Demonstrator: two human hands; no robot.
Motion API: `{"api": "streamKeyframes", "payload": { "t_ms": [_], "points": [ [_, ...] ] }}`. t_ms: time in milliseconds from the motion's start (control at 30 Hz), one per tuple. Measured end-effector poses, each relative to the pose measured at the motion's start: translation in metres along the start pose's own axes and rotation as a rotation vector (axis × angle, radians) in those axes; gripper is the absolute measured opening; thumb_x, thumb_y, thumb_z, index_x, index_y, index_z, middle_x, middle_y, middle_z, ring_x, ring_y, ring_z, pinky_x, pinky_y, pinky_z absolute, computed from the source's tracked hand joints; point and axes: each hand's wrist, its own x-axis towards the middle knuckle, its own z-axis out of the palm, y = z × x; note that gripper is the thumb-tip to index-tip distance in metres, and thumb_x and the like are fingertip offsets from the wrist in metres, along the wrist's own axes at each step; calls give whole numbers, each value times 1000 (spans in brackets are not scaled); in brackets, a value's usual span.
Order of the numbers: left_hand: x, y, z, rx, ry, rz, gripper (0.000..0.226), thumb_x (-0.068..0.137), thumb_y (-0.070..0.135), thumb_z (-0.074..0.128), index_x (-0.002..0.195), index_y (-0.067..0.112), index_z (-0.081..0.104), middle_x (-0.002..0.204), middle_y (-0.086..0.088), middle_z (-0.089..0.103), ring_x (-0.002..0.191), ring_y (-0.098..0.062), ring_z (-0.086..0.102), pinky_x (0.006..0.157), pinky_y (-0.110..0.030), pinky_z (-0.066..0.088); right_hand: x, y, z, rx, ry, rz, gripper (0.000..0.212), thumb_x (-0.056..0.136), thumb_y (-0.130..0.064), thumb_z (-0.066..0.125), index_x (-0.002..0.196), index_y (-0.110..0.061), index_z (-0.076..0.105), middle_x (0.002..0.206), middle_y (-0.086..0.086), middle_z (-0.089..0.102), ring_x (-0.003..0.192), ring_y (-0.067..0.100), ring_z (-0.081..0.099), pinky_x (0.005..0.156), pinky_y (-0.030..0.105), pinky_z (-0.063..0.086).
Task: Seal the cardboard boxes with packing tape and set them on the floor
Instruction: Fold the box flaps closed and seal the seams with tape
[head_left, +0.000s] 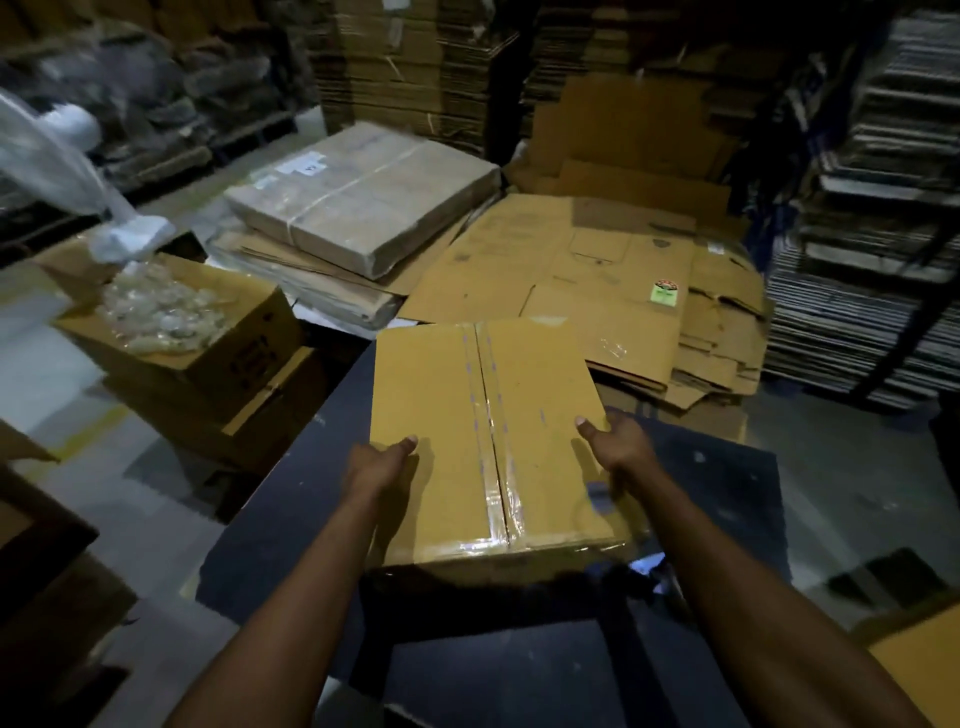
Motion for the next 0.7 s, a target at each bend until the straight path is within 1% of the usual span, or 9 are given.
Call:
{"api": "streamKeyframes", "payload": {
  "t_ms": [100, 167, 233, 300, 400, 500, 533, 633, 700],
  "points": [
    [-8, 17, -1, -39, 77, 20, 55, 87, 54, 76, 115, 11, 58, 114, -13, 63, 104, -36, 59, 92, -44, 51, -5, -14, 8, 49, 72, -24, 60, 94, -43, 70, 141, -10, 56, 134, 12, 65, 123, 35, 59, 98, 39, 50],
    [-13, 35, -12, -89, 117, 37, 55, 82, 59, 75, 106, 14, 56, 107, -9, 64, 100, -34, 61, 91, -46, 53, -9, -26, 8, 97, 162, -41, 64, 91, -45, 72, 144, -14, 54, 137, 9, 63, 125, 32, 58, 98, 37, 48],
    [-14, 54, -28, -78, 120, 93, 65, 78, 63, 73, 113, 10, 60, 113, -7, 69, 104, -34, 63, 94, -47, 53, -15, -38, 1, 102, 242, -80, 59, 91, -44, 72, 141, -16, 58, 137, 9, 63, 125, 31, 57, 97, 34, 46],
    [-16, 75, -39, -92, 122, 188, 59, 84, 57, 71, 125, 15, 64, 121, -6, 70, 112, -34, 63, 98, -44, 50, -21, -51, -12, 115, 302, -125, 54, 92, -42, 70, 138, -16, 60, 137, 11, 62, 124, 32, 57, 95, 35, 46],
    [-26, 110, -42, -91, 98, 342, 53, 90, 49, 70, 133, 20, 61, 128, -3, 67, 122, -32, 59, 98, -43, 43, -35, -60, -40, 153, 418, -177, 50, 93, -40, 70, 137, -18, 61, 135, 13, 63, 123, 33, 56, 97, 41, 48],
    [-41, 141, -19, -84, 28, 468, 63, 90, 49, 72, 143, 17, 56, 139, -8, 62, 129, -35, 56, 104, -43, 43, -53, -49, -77, 195, 550, -161, 45, 91, -40, 71, 132, -23, 64, 130, 8, 66, 119, 30, 60, 98, 42, 51],
    [-49, 150, -6, -81, -6, 494, 67, 91, 49, 72, 145, 14, 53, 143, -10, 59, 131, -35, 54, 105, -43, 42, -63, -40, -92, 216, 595, -145, 43, 90, -41, 72, 130, -26, 65, 129, 7, 66, 117, 29, 61, 98, 44, 52],
    [-78, 172, 43, -74, -178, 581, 63, 94, 45, 71, 141, 7, 55, 141, -10, 59, 130, -33, 54, 102, -35, 41, -100, -2, -137, 196, 742, -72, 41, 88, -44, 70, 125, -30, 67, 122, 4, 70, 110, 24, 65, 94, 43, 55],
    [-106, 180, 84, -91, -321, 596, 76, 94, 46, 71, 152, 5, 45, 153, -10, 50, 139, -32, 47, 114, -38, 38, -129, 28, -167, 199, 842, 0, 42, 85, -49, 67, 123, -33, 67, 117, 0, 72, 104, 22, 67, 90, 41, 57]
  ]
}}
